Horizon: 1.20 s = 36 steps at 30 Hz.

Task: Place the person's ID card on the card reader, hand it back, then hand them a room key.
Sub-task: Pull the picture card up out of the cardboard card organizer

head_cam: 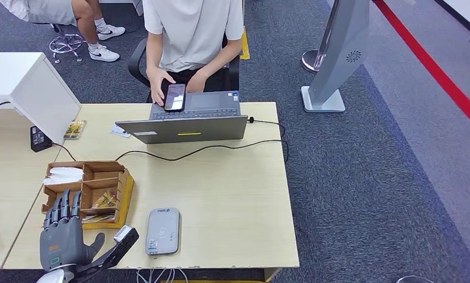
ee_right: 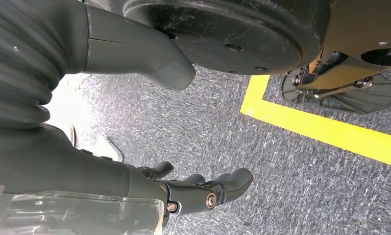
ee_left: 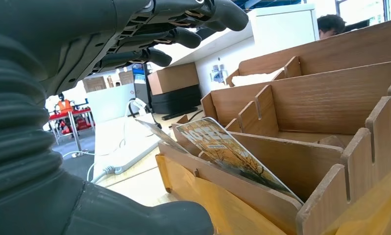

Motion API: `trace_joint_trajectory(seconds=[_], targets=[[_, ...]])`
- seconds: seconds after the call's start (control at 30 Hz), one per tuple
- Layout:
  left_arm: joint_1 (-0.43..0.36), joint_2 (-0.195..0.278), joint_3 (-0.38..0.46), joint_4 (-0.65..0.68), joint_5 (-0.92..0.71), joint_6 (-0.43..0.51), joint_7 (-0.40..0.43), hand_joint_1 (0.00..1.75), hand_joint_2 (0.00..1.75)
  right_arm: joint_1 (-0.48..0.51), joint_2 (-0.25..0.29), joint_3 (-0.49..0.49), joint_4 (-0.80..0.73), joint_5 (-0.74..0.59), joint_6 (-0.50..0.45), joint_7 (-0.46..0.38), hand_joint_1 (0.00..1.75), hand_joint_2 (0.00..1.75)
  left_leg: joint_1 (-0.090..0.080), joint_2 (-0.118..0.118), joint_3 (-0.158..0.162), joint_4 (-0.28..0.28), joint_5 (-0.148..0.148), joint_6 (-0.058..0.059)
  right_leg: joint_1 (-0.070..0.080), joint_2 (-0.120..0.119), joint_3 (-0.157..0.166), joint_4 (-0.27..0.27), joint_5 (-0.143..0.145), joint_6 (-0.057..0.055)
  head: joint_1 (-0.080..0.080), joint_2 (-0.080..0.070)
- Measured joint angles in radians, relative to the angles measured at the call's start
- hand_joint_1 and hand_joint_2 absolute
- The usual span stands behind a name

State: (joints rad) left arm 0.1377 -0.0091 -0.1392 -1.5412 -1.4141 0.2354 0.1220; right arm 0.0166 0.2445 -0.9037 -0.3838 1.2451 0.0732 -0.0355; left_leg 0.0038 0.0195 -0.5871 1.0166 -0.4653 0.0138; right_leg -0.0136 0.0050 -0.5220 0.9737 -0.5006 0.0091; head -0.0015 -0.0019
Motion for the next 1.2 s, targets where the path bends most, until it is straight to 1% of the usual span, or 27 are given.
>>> trace_joint_trajectory(seconds=[0.6,0.73,0.93,1.2], targets=[[0.001,0.0,0.0,0.0,0.004,0.0,-0.002,0.0,1.75,0.0,0.003,0.0,-0.004,0.016,0.001,0.0,0.0,1.75,0.0,0.0,0.0,0.0,0.0,0.0,0.0,0.0,0.0,0.0,0.0,0.0,0.0,0.0],[0.001,0.0,0.0,0.0,0.006,0.0,-0.004,1.74,1.75,0.0,0.003,0.0,-0.005,0.016,0.001,0.0,0.0,1.75,0.0,0.0,0.0,0.0,0.0,0.0,0.0,0.0,0.0,0.0,0.0,0.0,0.0,0.0],[0.001,-0.002,0.003,0.0,0.038,-0.028,-0.022,1.75,1.75,0.0,0.005,-0.002,-0.011,0.028,0.009,0.0,0.0,1.75,0.0,0.0,0.0,0.0,0.0,0.0,0.0,0.0,0.0,0.0,0.0,0.0,0.0,0.0],[0.0,-0.02,0.026,0.0,0.046,-0.051,-0.039,1.75,1.75,0.0,0.01,-0.017,-0.028,0.051,0.026,0.0,0.0,1.75,0.0,0.0,0.0,0.0,0.0,0.0,0.0,0.0,0.0,0.0,0.0,0.0,0.0,0.0]])
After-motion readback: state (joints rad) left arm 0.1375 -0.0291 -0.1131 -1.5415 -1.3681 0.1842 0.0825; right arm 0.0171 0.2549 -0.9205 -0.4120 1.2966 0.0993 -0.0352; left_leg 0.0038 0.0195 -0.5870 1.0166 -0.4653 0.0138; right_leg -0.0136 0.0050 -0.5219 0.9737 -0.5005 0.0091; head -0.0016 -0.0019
